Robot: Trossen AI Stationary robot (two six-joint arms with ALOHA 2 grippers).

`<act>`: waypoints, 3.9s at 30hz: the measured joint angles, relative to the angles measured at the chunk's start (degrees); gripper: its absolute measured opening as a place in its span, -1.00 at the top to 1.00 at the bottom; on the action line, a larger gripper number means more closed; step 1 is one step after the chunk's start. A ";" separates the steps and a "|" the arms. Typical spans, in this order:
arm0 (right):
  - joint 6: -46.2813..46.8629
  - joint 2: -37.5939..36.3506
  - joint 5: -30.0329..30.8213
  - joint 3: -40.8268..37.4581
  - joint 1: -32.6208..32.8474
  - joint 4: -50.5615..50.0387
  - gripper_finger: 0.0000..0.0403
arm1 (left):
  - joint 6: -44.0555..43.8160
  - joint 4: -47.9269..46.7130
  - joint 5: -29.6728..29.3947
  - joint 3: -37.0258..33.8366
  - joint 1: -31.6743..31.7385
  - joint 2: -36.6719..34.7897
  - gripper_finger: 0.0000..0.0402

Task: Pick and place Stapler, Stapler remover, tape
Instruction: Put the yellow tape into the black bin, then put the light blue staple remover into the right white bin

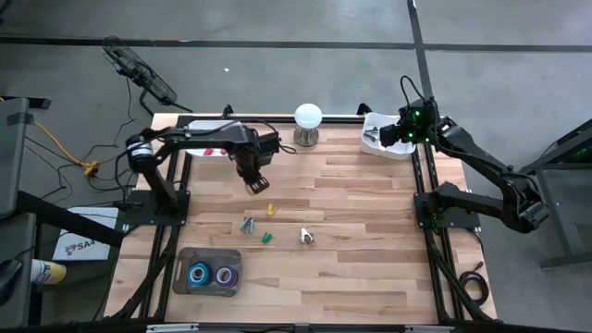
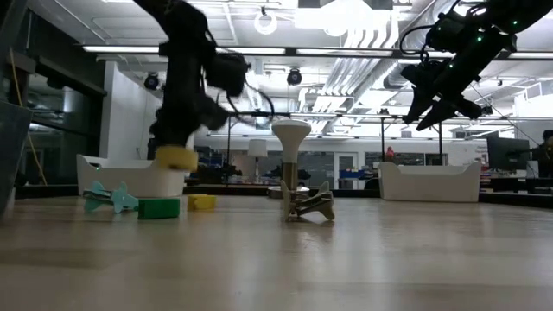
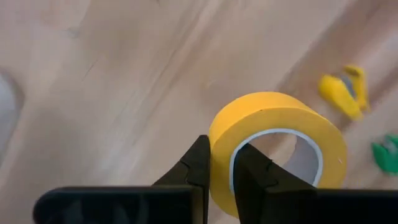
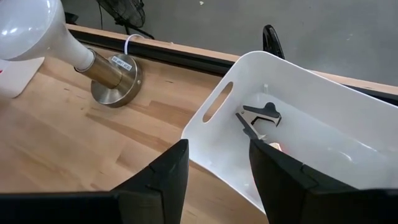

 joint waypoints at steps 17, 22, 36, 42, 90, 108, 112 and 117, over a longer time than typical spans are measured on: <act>-1.99 0.00 -0.94 0.00 0.00 -0.35 0.20 | -5.96 -17.46 -4.60 4.11 -19.12 -13.08 0.83; -3.01 0.00 -2.45 0.00 0.00 -0.33 0.20 | -14.73 -18.02 -6.73 4.08 -27.72 -13.27 0.83; -3.80 0.00 -2.81 0.00 0.00 -0.40 0.20 | -50.06 -17.68 -9.00 2.71 -53.64 -13.27 0.83; -2.51 0.00 -3.90 0.00 0.00 -0.50 0.20 | -63.39 -16.73 -8.43 -1.75 -62.34 -13.27 0.83; -0.95 -0.02 0.87 0.02 9.21 -6.68 0.20 | -66.38 -9.34 -9.09 -2.52 -67.08 -17.66 -0.07; 2.61 0.00 1.31 0.02 14.78 -8.39 0.20 | -56.94 -7.00 -20.60 1.40 -44.16 -17.98 -0.32; 1.36 0.00 1.34 0.01 15.69 -8.35 0.20 | -55.80 -6.14 -14.92 1.37 -36.66 -15.21 -0.44; 0.92 0.00 0.79 0.00 16.59 -8.38 0.20 | -55.47 -2.28 -8.74 1.37 -29.53 -10.44 -0.49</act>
